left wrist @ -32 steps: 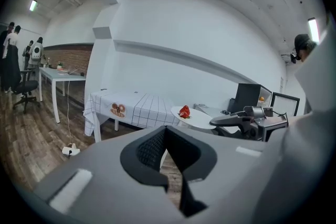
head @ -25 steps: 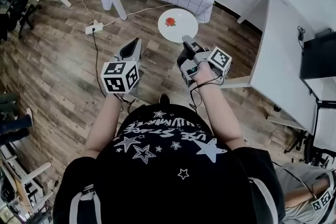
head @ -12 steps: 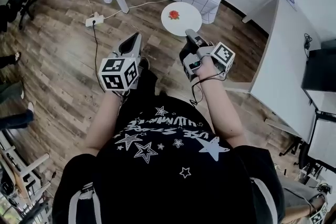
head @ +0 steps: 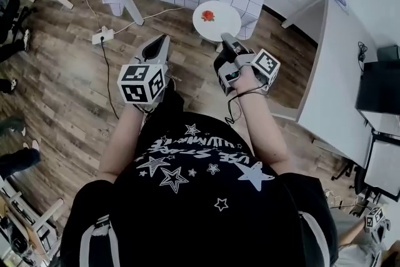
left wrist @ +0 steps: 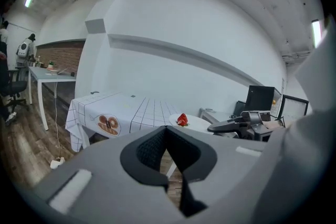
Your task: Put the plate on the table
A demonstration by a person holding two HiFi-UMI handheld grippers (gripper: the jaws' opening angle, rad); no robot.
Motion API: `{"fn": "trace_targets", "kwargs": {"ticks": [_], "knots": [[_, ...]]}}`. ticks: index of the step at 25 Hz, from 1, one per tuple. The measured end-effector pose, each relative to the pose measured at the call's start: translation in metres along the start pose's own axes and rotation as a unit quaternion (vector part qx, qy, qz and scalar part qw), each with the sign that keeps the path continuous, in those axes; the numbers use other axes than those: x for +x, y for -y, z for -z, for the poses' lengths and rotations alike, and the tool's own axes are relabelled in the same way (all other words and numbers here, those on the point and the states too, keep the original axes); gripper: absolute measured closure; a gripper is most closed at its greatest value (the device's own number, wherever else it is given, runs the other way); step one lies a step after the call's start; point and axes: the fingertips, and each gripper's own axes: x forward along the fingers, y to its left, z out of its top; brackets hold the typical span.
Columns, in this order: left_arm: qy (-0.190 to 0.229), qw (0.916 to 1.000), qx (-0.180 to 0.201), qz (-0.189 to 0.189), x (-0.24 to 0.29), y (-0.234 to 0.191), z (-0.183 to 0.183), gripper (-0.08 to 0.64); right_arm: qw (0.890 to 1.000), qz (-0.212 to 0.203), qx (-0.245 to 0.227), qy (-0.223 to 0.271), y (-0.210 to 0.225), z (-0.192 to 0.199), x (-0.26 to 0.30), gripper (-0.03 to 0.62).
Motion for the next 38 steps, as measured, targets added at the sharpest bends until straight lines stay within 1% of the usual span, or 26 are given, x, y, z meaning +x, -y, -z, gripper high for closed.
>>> {"fn": "trace_targets", "kwargs": {"ticks": [3,5,11,15,17,19,22,23,26,28,30,32,35,38], "knots": [[-0.006,1.0,0.004,0.004,0.021,-0.023,-0.01,0.552,1.0,0.017,-0.015,-0.009,-0.01,0.002,0.028,0.568],[-0.006,1.0,0.0,0.004,0.035,-0.039,-0.019,0.552,0.999,0.019,-0.023,-0.012,-0.015,-0.002,0.048,0.568],[-0.012,0.9998,-0.008,0.014,0.071,-0.082,-0.047,0.552,0.999,0.033,-0.011,-0.001,-0.022,-0.012,0.1,0.568],[-0.014,0.9995,-0.009,0.026,0.092,-0.102,-0.06,0.552,0.999,0.032,-0.01,0.012,-0.019,-0.027,0.125,0.568],[-0.013,0.9994,-0.009,0.032,0.102,-0.111,-0.066,0.552,0.999,0.042,-0.008,0.016,-0.018,-0.031,0.134,0.568],[-0.011,0.9991,-0.008,0.039,0.103,-0.121,-0.065,0.552,0.998,0.052,-0.008,0.025,-0.011,-0.028,0.139,0.568],[-0.002,0.9983,0.001,0.058,0.087,-0.136,-0.047,0.552,0.998,0.036,-0.026,0.045,0.008,-0.016,0.14,0.568],[0.0,0.998,0.002,0.064,0.084,-0.14,-0.042,0.552,0.998,0.038,-0.029,0.049,0.01,-0.009,0.141,0.568],[-0.01,0.9973,-0.003,0.072,0.093,-0.152,-0.046,0.552,0.997,0.063,-0.023,0.047,0.004,-0.004,0.152,0.568],[-0.016,0.997,-0.007,0.076,0.098,-0.159,-0.048,0.552,0.996,0.075,-0.032,0.046,0.006,-0.004,0.155,0.568],[-0.017,0.9967,-0.01,0.079,0.092,-0.168,-0.041,0.552,0.994,0.083,-0.038,0.052,0.013,0.005,0.151,0.568],[-0.019,0.9962,-0.015,0.084,0.089,-0.171,-0.033,0.552,0.994,0.086,-0.031,0.061,0.021,0.01,0.145,0.568],[-0.024,0.9954,-0.012,0.092,0.097,-0.166,-0.03,0.552,0.994,0.08,-0.028,0.07,0.024,0.001,0.147,0.568],[-0.027,0.9949,-0.01,0.096,0.108,-0.161,-0.032,0.552,0.994,0.081,-0.026,0.065,0.025,-0.008,0.155,0.568]]}}
